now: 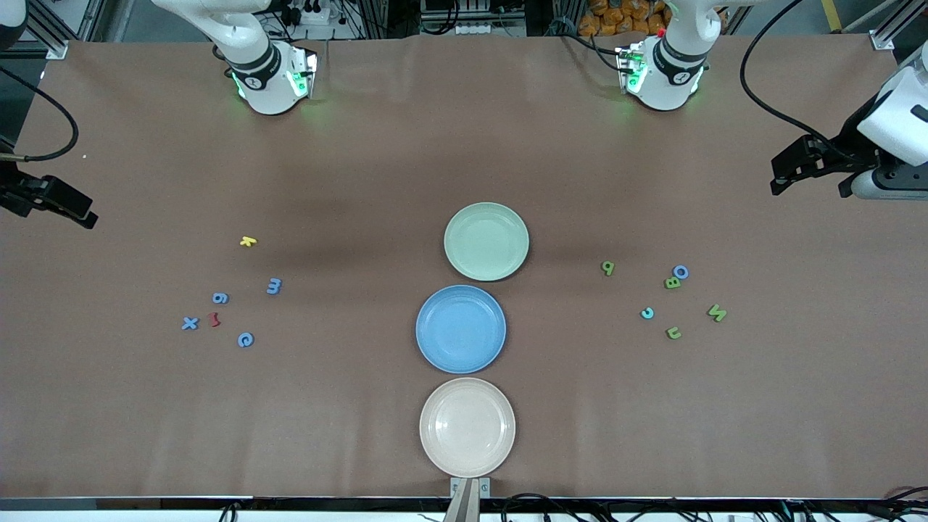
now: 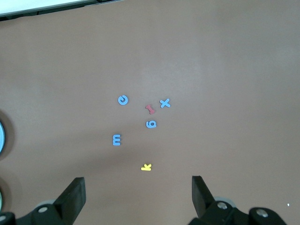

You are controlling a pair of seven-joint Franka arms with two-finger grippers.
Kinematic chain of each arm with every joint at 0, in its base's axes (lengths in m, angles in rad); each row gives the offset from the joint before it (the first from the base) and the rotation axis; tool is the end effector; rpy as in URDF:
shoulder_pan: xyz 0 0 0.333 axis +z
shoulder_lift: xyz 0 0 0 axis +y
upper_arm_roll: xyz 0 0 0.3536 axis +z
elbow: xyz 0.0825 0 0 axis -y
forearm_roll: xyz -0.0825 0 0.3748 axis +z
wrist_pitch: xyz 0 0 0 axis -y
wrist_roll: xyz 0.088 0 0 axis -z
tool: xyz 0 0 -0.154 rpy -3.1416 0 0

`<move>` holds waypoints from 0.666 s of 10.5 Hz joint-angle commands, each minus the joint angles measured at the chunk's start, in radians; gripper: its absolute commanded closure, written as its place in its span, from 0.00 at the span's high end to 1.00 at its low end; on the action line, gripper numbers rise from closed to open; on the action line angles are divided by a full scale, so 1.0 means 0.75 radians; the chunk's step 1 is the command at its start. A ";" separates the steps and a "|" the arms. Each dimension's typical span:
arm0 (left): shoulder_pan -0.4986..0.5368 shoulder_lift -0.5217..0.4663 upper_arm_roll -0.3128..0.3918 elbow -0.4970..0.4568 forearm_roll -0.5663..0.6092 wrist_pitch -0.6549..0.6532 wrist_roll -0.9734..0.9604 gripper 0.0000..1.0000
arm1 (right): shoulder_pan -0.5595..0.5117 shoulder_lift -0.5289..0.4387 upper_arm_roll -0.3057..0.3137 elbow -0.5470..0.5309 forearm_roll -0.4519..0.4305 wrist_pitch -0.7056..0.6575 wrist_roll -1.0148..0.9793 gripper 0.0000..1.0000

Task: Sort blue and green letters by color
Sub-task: 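Reach the right gripper to blue letters while the left gripper reaches green letters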

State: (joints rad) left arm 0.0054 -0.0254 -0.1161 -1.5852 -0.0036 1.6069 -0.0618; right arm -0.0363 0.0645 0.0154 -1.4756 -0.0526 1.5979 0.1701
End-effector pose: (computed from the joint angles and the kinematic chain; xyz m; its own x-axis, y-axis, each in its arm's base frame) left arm 0.5391 -0.0613 0.6254 0.9977 -0.0487 0.0468 -0.0490 -0.9988 0.0036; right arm 0.5737 -0.0203 0.6261 0.9799 -0.1883 0.0656 -0.1912 -0.9807 0.0410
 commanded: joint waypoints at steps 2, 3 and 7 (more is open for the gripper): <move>0.007 -0.009 -0.005 -0.007 0.052 -0.015 -0.020 1.00 | 0.018 0.000 -0.019 0.008 0.021 -0.010 -0.010 1.00; 0.009 -0.009 -0.005 -0.007 0.054 -0.015 -0.026 1.00 | 0.018 0.000 -0.019 0.008 0.023 -0.010 -0.010 1.00; 0.009 0.087 -0.009 -0.079 0.048 0.037 -0.014 1.00 | 0.018 0.004 -0.019 0.006 0.027 -0.008 0.002 1.00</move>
State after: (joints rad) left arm 0.0066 -0.0088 -0.1146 -1.6181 0.0097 1.6038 -0.0620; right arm -0.0348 0.0644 0.0154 -1.4758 -0.0526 1.5978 0.1701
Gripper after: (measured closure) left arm 0.000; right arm 0.000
